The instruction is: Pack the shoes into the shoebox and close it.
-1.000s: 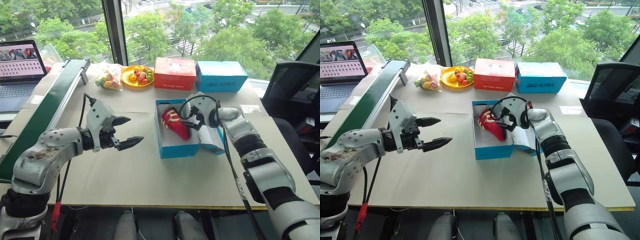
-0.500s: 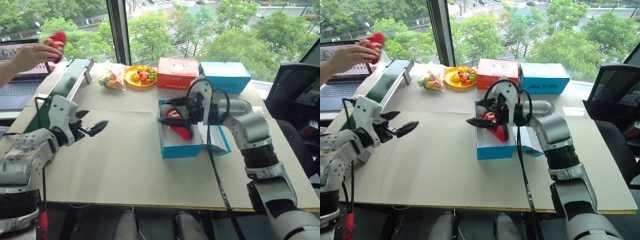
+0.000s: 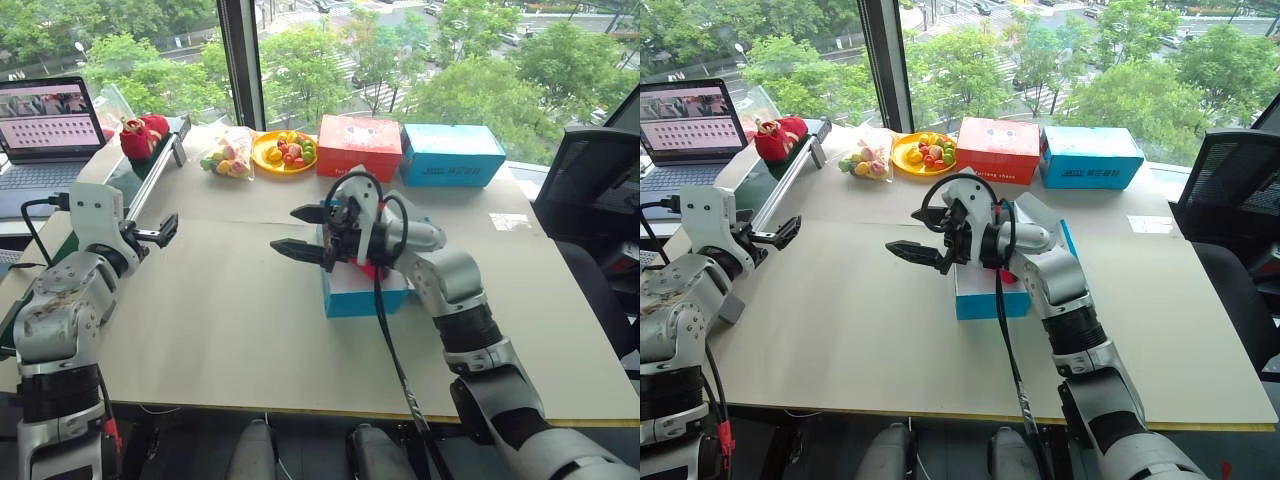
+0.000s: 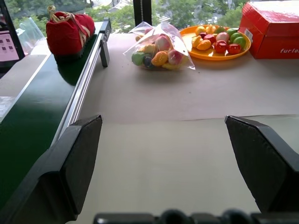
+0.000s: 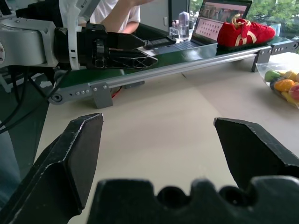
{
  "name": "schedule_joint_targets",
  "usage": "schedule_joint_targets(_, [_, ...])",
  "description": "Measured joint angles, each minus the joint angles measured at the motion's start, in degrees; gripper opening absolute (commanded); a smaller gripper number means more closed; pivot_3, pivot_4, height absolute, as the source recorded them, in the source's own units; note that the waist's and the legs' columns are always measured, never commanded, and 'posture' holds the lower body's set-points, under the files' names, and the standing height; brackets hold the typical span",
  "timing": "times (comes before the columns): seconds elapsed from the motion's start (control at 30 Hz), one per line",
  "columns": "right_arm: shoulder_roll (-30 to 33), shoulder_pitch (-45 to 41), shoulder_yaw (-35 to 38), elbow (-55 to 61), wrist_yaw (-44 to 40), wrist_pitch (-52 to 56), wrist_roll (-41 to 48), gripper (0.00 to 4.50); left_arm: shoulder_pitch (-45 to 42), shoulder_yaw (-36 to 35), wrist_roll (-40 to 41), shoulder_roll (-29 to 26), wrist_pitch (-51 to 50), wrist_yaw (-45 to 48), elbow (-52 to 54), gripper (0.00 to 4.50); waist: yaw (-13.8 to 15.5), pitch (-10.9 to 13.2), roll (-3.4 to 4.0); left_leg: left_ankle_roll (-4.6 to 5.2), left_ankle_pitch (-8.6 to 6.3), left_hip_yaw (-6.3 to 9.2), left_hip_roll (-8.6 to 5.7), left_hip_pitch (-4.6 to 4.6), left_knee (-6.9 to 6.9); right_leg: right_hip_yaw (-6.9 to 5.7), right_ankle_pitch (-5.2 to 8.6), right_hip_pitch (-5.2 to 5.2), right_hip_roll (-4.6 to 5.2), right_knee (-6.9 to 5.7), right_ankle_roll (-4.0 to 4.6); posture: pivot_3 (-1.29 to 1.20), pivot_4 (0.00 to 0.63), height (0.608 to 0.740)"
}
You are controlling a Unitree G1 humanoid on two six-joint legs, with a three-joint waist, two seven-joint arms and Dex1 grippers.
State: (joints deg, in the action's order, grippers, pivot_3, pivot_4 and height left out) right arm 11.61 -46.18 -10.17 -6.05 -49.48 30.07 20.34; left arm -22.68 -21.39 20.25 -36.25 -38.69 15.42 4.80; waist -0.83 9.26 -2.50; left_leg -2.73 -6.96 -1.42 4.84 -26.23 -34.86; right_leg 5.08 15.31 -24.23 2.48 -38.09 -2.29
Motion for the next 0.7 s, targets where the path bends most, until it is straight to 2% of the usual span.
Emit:
schedule_joint_targets(0.33, [-0.36,0.61,-0.5,-0.14,-0.08,-0.17,-0.02,4.46,2.96,-6.25,-2.36,-3.28,10.96,1.39,-13.11,4.5,-0.21,0.0,0.0,0.0,0.0,-0.01,0.01,0.01,0.03,-0.01,-0.01,-0.02,0.01,0.01,0.02,0.0,0.15,0.74])
schedule_joint_targets(0.7, [2.01,2.5,-1.04,1.21,-2.25,-0.17,0.0,4.46,3.3,-11.34,-2.17,-10.45,31.75,12.33,-39.75,4.5,0.03,-0.01,-0.03,-0.02,-0.01,-0.02,0.04,0.0,0.04,-0.09,-0.02,-0.03,0.02,0.02,0.05,0.0,0.15,0.74])
